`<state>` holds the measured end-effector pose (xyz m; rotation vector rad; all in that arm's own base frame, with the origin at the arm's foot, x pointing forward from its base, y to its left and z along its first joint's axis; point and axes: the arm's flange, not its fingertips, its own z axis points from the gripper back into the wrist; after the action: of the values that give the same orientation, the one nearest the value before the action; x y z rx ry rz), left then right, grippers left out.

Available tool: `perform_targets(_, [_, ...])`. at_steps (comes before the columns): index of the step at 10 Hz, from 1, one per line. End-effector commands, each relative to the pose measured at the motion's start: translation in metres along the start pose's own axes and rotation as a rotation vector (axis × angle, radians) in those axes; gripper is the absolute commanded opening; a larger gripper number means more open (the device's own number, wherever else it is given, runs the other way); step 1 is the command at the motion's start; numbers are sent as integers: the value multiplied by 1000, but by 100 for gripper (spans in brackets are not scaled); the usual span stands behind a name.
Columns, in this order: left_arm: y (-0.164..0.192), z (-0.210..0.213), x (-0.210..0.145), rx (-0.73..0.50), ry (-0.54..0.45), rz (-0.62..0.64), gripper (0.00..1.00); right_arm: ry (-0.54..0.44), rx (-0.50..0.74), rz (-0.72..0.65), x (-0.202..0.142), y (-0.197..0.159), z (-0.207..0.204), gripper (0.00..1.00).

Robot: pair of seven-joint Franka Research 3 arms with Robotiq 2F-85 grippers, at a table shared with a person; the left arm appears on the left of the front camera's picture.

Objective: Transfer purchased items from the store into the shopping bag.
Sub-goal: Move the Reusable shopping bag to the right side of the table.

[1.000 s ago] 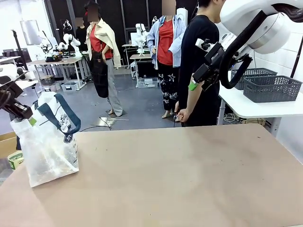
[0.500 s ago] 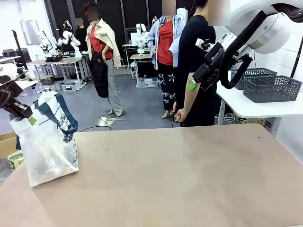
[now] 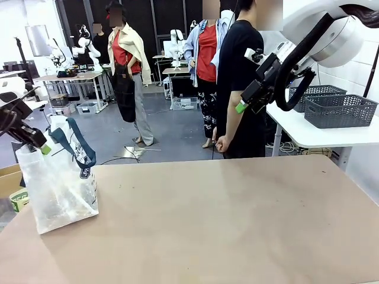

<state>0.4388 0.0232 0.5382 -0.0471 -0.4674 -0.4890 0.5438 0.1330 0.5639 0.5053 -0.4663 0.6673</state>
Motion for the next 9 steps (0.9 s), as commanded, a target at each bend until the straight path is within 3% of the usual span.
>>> perform_targets(1, [1,4,8,5,11,2,95,3,1,1,1,0,1,100])
perform_targets(2, [0,4,11,9,9,-2,100,3,1,1,1,0,1,100])
perform_targets(9, [4,31,25,34,-33,-12,100,3,1,1,1,0,1,100])
